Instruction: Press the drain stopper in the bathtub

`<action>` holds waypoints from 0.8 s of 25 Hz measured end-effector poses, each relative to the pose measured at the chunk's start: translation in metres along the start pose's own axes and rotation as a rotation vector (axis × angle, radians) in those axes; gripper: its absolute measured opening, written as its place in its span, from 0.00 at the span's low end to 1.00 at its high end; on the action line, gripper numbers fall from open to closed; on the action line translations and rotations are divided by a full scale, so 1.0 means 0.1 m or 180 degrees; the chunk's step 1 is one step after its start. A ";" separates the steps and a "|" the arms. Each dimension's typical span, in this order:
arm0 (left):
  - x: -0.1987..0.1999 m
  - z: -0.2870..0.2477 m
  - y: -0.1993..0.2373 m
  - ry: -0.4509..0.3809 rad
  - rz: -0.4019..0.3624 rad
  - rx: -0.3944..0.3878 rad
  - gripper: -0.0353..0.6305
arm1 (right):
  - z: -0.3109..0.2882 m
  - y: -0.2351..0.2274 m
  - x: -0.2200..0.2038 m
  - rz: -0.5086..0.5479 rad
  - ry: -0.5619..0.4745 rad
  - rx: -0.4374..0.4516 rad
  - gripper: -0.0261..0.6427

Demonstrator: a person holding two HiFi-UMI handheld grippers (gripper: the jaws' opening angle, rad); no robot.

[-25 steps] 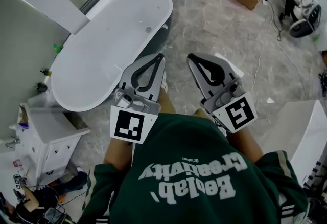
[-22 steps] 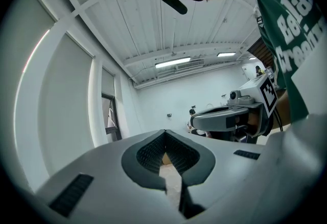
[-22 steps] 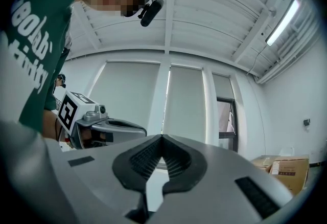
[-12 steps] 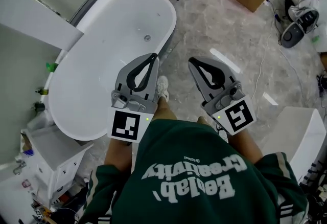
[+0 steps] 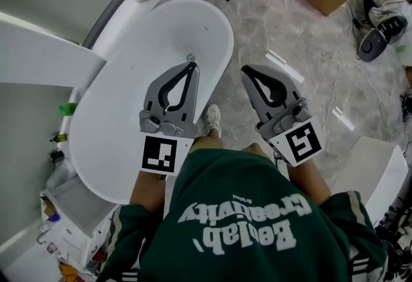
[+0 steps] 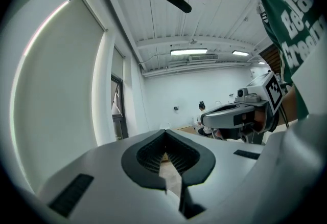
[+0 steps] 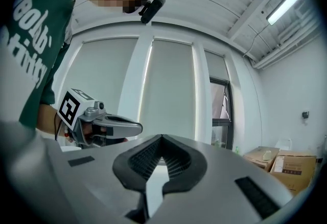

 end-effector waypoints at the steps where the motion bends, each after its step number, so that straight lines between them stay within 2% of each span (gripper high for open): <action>1: -0.03 -0.06 0.09 0.0010 -0.0014 -0.0030 0.06 | -0.10 -0.03 -0.01 -0.0014 0.0014 -0.0003 0.06; 8: -0.16 -0.41 0.51 0.0067 -0.0044 -0.0181 0.06 | -0.56 -0.33 -0.08 -0.0001 0.0113 -0.0138 0.06; 20: -0.35 -0.71 0.76 0.0113 0.0003 -0.0343 0.06 | -0.75 -0.57 -0.26 -0.0064 0.0368 -0.0349 0.06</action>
Point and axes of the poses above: the fingertips, and each gripper's own axes: z backward along the fingers, y to its left, x out of its top, the point moved 2 cm from there along z, backward along the fingers, and after that the axes turned 3 degrees about x, right-handed, at the moved point
